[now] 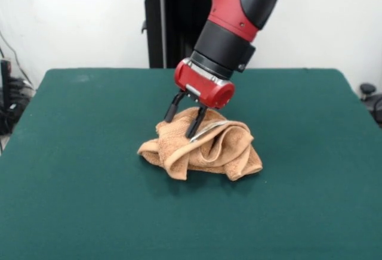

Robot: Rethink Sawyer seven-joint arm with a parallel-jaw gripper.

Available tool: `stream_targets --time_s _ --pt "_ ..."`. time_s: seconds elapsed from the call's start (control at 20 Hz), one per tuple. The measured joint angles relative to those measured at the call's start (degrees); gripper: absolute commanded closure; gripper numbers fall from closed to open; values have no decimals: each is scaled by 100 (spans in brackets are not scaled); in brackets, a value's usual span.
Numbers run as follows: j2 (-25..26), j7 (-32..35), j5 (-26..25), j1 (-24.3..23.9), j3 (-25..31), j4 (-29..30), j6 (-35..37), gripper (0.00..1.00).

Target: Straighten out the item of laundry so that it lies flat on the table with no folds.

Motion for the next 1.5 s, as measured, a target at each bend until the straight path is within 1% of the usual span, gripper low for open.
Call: stream_targets --time_s 0.25,0.5,0.75,1.0,1.3,1.35,1.5 --pt "13 0 -2 205 -61 -7 0 0" --pt "13 0 -2 306 -116 -7 52 0" --pt "-66 0 -4 395 -216 -3 346 0" --pt "-157 0 -6 384 -215 -2 482 0" --pt "-157 0 -137 213 -196 -6 485 0" --pt "-134 0 -145 159 -197 -7 485 100" --pt "-131 0 -145 159 -197 -8 483 100"
